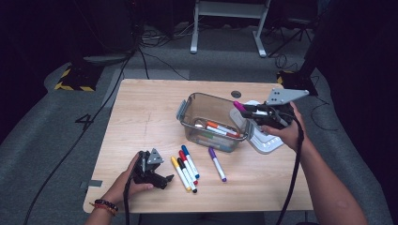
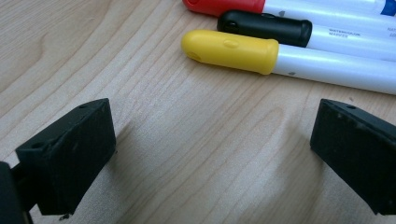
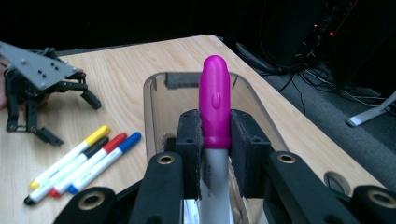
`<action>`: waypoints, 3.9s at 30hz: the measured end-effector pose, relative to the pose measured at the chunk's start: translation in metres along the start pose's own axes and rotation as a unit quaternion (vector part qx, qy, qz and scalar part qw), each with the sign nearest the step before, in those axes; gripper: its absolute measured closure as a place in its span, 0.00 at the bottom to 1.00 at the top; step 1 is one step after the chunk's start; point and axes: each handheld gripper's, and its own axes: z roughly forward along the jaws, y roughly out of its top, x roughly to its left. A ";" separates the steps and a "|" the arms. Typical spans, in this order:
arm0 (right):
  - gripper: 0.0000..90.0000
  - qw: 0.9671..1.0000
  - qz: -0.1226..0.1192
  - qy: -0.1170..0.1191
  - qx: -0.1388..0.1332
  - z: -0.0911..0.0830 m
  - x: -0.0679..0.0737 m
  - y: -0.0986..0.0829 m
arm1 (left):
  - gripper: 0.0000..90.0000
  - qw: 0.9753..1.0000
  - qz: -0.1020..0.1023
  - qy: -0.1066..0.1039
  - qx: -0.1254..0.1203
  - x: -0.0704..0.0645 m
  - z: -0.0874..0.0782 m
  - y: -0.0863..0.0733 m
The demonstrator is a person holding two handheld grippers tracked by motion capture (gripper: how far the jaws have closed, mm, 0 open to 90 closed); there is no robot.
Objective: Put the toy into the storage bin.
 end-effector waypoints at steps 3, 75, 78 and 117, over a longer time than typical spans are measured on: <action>0.83 1.000 0.000 0.010 0.013 0.017 -0.004 0.011 | 0.00 1.000 0.000 0.000 0.000 0.000 0.000 0.000; 0.39 0.997 -0.003 0.017 0.069 0.044 0.110 -0.103 | 0.00 1.000 -0.007 0.007 0.000 -0.002 0.000 0.000; 0.40 0.997 0.003 0.031 0.078 0.063 0.113 -0.109 | 0.00 1.000 -0.007 0.007 0.000 -0.002 0.000 0.000; 0.83 0.989 0.009 0.080 0.124 0.122 0.104 -0.140 | 0.00 1.000 -0.006 0.005 0.000 -0.001 0.000 0.000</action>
